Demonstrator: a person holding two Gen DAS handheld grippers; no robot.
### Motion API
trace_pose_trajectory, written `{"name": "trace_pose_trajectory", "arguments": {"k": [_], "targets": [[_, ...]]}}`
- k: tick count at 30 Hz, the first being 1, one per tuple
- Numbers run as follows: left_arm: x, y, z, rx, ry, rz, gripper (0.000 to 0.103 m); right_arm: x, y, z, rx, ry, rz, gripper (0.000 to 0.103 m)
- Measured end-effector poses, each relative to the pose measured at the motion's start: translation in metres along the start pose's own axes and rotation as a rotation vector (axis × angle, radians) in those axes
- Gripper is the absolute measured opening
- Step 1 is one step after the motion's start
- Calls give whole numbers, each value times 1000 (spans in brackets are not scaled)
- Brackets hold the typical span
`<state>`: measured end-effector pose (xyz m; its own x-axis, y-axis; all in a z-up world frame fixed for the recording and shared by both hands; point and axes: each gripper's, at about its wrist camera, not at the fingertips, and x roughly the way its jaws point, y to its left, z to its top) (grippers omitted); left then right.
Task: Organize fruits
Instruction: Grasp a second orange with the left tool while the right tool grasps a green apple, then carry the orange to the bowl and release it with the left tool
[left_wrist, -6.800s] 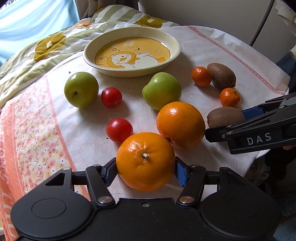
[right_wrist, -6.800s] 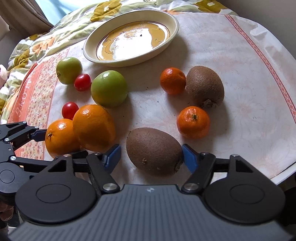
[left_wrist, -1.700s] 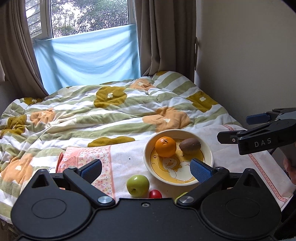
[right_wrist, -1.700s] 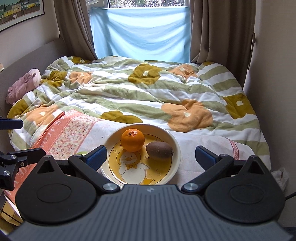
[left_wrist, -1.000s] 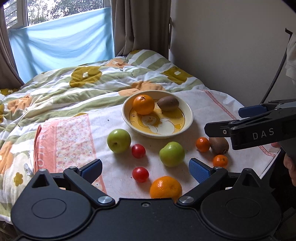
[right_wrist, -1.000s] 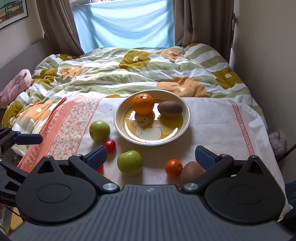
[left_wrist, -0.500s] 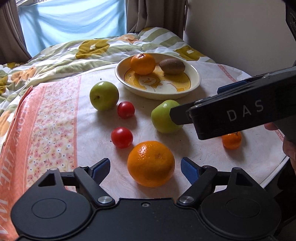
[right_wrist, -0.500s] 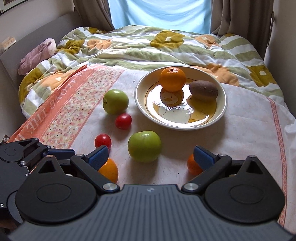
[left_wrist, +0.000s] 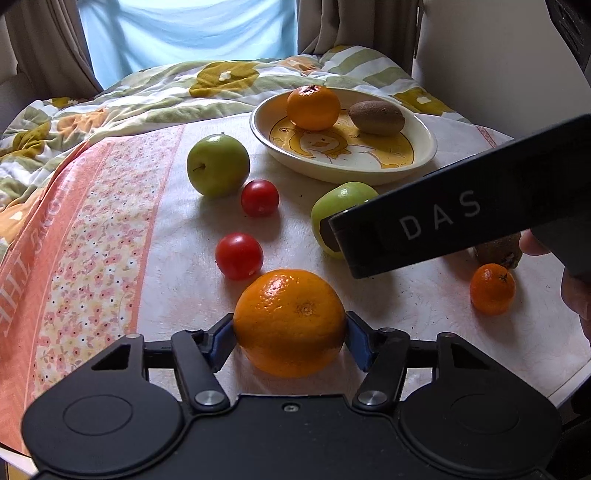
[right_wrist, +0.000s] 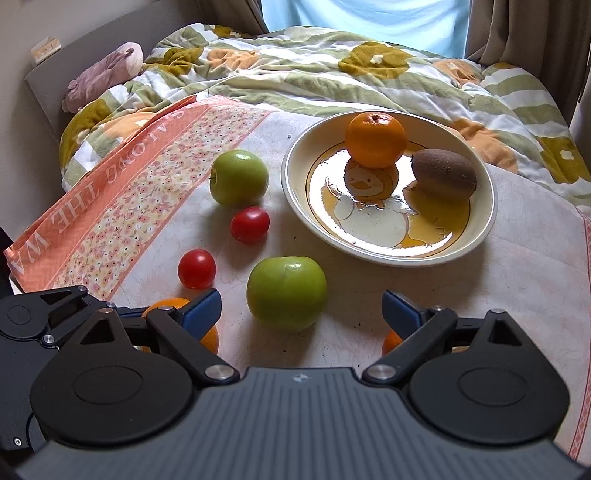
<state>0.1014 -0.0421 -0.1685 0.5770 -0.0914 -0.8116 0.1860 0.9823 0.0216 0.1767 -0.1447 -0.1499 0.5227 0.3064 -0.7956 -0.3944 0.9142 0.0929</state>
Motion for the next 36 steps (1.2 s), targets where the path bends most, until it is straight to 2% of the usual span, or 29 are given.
{"name": "trace_pose_trajectory", "arguments": {"k": [6,19,23,27,36], "targets": [[1,-3,0,-23,-5,22,65,10,-1,3,-11,26,38,101],[-1,-2,0,-60,0,63,65,24,-1,4,-43,53,48,92],[-3,2,-3,-69,3,77,65,28,-3,4,-25,60,65,84],[-5,4,-5,-80,2,87,65,33,-3,4,-13,72,92,69],[-14,7,-4,-88,-13,93,65,24,-1,2,-13,55,84,68]]}}
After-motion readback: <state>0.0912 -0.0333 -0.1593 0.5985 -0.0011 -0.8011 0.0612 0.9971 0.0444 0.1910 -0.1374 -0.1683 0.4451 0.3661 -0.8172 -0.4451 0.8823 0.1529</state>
